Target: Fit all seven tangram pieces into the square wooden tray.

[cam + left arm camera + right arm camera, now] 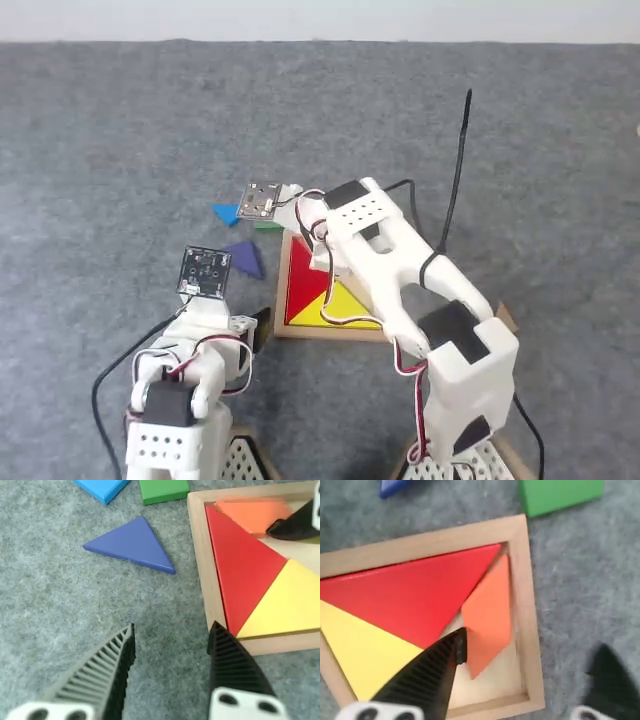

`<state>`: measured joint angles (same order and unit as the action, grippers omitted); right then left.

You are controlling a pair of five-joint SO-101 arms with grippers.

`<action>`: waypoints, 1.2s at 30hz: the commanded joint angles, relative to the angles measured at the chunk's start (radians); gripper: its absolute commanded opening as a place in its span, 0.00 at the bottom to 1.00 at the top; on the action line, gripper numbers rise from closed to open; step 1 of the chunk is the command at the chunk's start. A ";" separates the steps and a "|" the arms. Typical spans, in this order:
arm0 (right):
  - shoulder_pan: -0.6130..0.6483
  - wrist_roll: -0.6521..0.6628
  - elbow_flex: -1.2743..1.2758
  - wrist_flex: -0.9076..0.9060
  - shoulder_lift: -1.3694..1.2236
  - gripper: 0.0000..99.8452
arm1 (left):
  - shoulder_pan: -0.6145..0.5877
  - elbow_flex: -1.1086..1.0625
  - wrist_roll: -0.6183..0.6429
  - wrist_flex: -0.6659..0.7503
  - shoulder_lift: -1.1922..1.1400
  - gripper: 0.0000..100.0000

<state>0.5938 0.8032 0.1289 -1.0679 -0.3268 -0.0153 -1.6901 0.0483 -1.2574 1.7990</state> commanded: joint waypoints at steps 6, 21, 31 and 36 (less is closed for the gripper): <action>-0.033 -0.018 -0.066 -0.099 0.097 0.50 | -0.006 0.007 -0.003 -0.005 0.020 0.24; -0.578 -0.226 0.192 -0.329 0.512 0.50 | -0.006 0.007 -0.003 -0.005 0.020 0.24; -0.806 -0.520 0.606 -0.143 0.731 0.50 | -0.006 0.007 -0.003 -0.005 0.020 0.24; -0.952 -0.523 0.666 -0.104 0.842 0.50 | -0.006 0.007 -0.003 -0.005 0.020 0.24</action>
<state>-0.2823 0.2969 0.7933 -1.1968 0.4281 -0.0153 -1.6901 0.0483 -1.2574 1.7990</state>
